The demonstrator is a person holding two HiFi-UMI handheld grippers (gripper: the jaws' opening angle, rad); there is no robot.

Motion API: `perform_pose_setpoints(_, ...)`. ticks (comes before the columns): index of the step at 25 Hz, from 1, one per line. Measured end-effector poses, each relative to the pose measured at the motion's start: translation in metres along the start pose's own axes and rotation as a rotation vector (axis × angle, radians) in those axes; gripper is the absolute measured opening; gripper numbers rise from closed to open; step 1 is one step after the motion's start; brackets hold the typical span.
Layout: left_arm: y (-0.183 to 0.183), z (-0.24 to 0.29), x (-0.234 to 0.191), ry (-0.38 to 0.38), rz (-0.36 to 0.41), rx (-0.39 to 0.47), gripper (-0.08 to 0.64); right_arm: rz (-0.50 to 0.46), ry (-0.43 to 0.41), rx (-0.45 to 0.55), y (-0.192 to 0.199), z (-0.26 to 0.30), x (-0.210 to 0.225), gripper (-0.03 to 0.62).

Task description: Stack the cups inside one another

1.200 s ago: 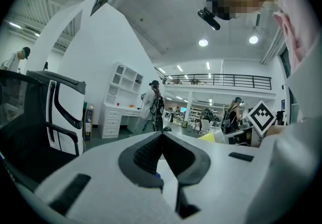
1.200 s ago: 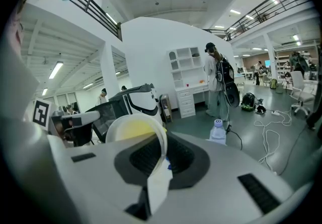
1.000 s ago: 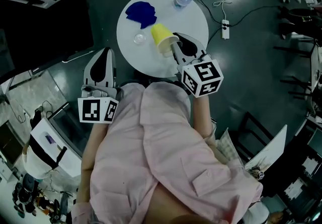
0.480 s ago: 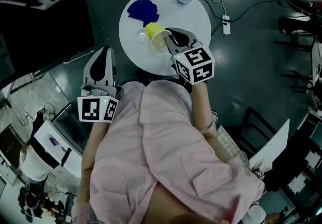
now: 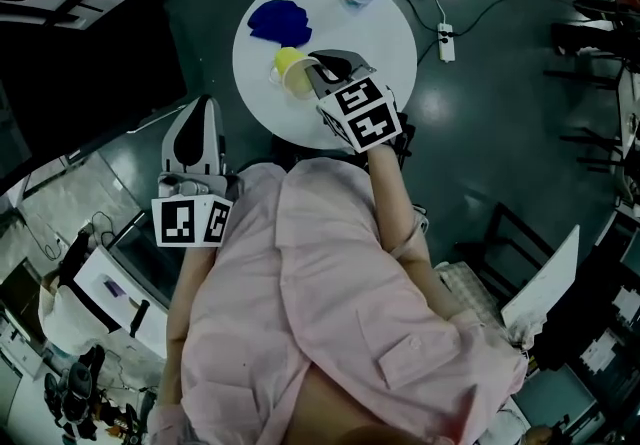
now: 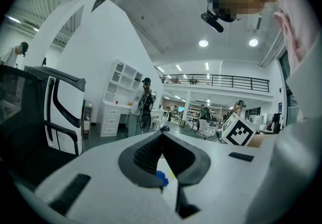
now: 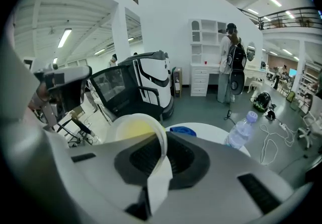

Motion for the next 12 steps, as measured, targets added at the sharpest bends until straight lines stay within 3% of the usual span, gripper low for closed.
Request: perform_pose_setpoints(12,-0.001,-0.002,0.002,-0.020,-0.008,0.011,0.009,-0.032,-0.036,-0.087,0.003,0.026,0.003,0.040)
Point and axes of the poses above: the fingertips, and each gripper's own axes: z forward along the fingers, x to its right, y out of its underside, the point moved 9 cm from there along -z, backward along the fingers, and after that the axes turned 3 degrees about -x, right-handed, at the moved point
